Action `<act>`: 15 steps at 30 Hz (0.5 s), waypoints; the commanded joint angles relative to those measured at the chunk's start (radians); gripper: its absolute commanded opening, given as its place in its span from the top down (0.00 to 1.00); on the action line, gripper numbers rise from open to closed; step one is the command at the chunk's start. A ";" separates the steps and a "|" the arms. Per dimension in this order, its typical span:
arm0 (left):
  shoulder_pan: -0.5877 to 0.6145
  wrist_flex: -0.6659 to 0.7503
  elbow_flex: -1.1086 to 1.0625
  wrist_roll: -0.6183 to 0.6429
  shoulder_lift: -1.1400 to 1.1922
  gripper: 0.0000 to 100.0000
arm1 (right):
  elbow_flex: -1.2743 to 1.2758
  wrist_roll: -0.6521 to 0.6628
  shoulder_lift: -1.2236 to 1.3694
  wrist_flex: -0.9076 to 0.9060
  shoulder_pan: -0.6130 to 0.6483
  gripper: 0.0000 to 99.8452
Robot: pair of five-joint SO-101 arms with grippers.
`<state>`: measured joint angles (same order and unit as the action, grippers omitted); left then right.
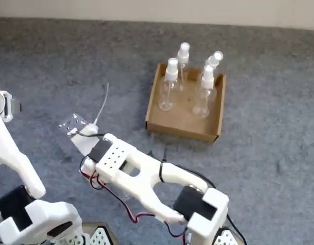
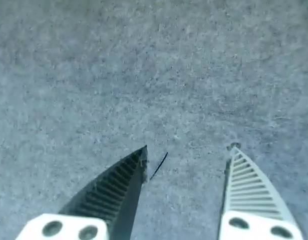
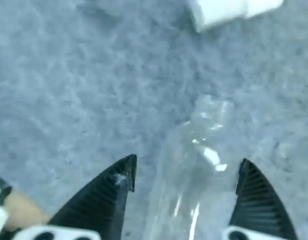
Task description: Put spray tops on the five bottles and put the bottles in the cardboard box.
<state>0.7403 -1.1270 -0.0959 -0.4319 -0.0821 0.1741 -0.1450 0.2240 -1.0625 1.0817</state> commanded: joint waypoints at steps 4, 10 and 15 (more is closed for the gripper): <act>-0.008 0.037 0.044 -0.003 0.005 0.77 | -0.051 -0.009 0.019 0.010 -0.102 0.91; -0.105 -0.051 0.008 -0.006 -0.004 0.77 | -0.056 0.118 -0.099 -0.209 -0.251 1.00; -0.223 -0.232 0.004 -0.002 -0.005 0.77 | -0.047 0.239 -0.455 -0.355 -0.429 1.00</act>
<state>0.5976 -1.2589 -0.1020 -0.4319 -0.0683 0.1741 0.0161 0.0184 -1.3433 0.7733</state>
